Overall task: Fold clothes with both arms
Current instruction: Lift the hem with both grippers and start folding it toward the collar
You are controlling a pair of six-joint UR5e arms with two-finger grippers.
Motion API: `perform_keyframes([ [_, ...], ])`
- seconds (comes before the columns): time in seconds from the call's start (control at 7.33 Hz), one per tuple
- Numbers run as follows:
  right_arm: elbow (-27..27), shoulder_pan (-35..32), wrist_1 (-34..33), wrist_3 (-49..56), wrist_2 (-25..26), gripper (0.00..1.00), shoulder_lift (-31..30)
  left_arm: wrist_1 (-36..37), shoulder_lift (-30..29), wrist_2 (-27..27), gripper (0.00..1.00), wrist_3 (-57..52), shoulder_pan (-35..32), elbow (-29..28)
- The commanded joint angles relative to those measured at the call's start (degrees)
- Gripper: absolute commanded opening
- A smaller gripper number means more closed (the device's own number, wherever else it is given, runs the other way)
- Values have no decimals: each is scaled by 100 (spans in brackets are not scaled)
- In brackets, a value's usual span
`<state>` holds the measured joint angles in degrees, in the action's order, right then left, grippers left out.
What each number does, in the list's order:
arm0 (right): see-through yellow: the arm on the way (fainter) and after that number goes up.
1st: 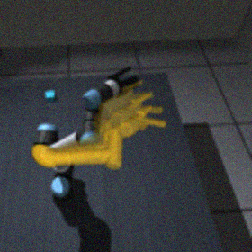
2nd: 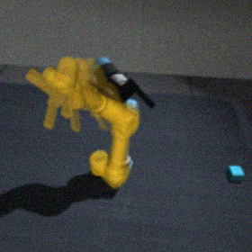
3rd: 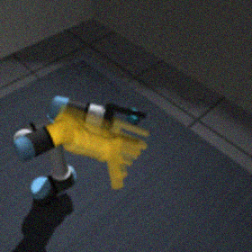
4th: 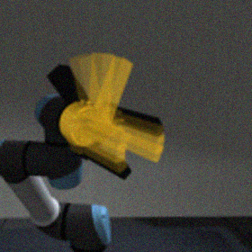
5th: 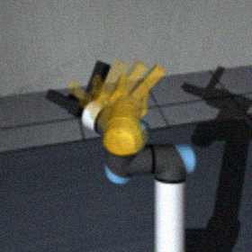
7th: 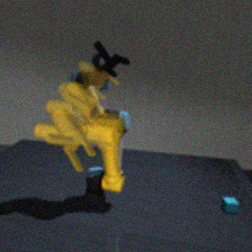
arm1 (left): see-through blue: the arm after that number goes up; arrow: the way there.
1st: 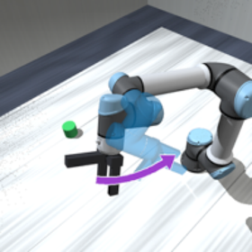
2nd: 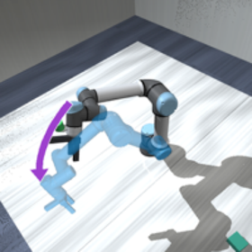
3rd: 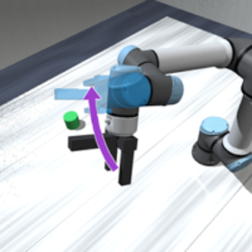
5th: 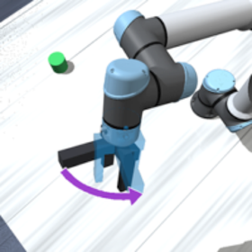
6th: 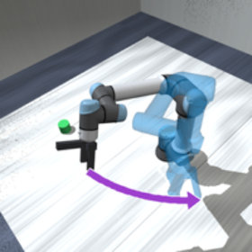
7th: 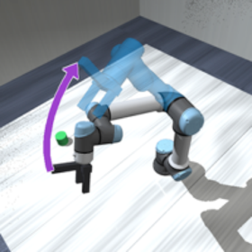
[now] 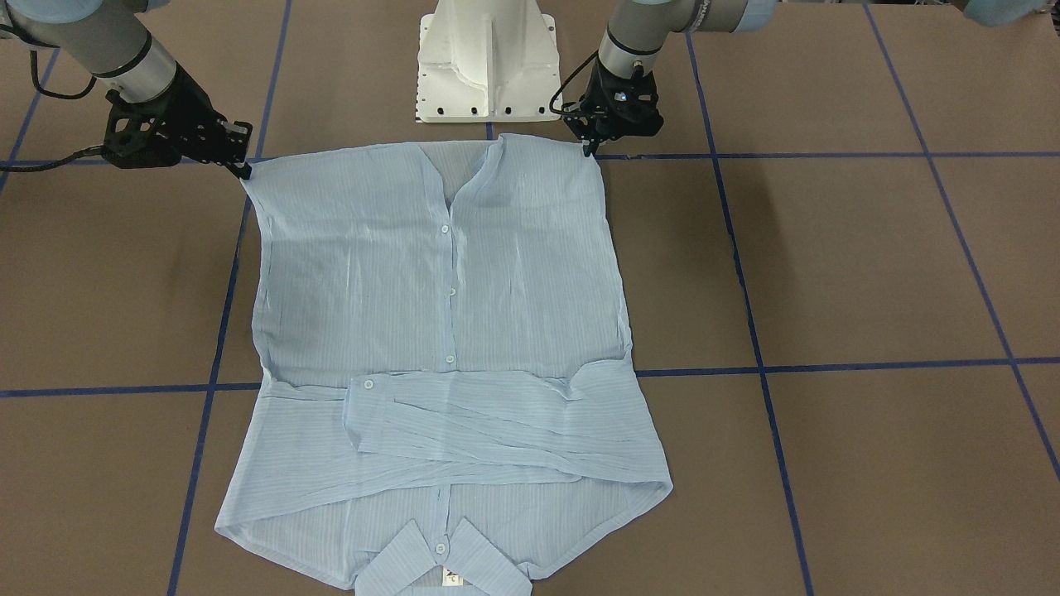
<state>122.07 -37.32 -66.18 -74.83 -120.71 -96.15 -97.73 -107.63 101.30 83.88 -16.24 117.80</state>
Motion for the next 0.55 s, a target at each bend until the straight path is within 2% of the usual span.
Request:
perform_keyframes([
  [0.0, -8, -239, 0, 30, -258, 0, 0, -1, -3, 12, 0, -3, -2, 6],
  [0.41, -17, -477, 0, 100, -471, 0, 26, -27, -3, 21, 0, -3, -177, 6],
])
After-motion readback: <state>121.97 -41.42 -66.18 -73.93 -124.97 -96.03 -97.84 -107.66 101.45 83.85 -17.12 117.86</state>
